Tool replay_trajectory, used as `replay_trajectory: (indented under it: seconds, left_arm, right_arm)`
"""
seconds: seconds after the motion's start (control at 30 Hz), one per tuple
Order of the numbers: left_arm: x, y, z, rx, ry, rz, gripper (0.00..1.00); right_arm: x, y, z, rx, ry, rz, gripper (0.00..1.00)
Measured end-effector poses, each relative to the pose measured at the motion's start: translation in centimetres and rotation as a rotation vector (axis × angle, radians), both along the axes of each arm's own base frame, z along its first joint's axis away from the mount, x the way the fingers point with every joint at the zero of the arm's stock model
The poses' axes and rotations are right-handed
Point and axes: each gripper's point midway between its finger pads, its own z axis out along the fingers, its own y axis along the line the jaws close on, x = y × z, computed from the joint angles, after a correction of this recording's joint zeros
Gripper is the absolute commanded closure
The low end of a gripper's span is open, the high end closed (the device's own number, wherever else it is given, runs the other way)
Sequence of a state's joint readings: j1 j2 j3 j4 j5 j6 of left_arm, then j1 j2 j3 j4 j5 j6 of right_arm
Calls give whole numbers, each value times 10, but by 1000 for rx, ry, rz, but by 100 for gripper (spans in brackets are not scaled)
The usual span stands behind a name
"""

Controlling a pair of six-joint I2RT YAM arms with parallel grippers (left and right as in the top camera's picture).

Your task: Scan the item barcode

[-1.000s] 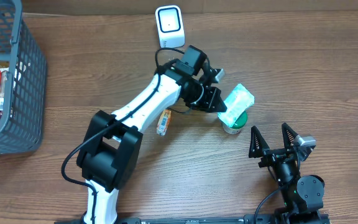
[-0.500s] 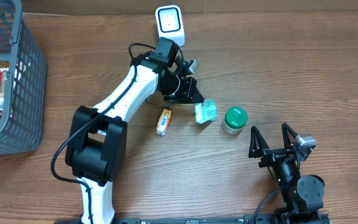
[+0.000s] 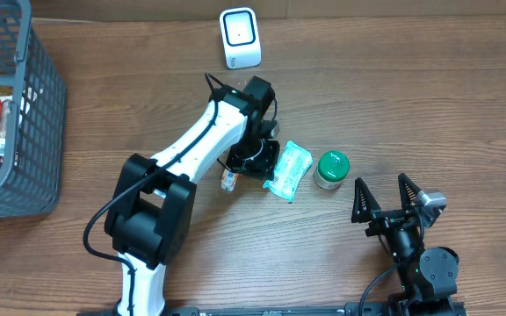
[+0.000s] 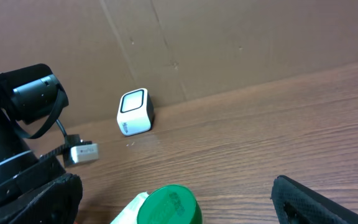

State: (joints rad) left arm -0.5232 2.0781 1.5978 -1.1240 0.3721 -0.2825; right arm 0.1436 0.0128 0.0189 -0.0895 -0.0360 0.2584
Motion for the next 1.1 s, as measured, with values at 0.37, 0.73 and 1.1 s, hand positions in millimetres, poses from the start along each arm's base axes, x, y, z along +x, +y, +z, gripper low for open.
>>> replay_trajectory:
  seconds: [0.37,0.73,1.1]
  left_arm:
    - [30,-5,-6,68,-181,-16,95]
    - [59,41,68,200,-385,53,50]
    - [36,72,31,296,-320,54,49]
  right_arm:
    - [0,0,0,0,0,0,0]
    - [0,0,0,-1,-1,0,0]
    - [0,0,0,0,0,0,0]
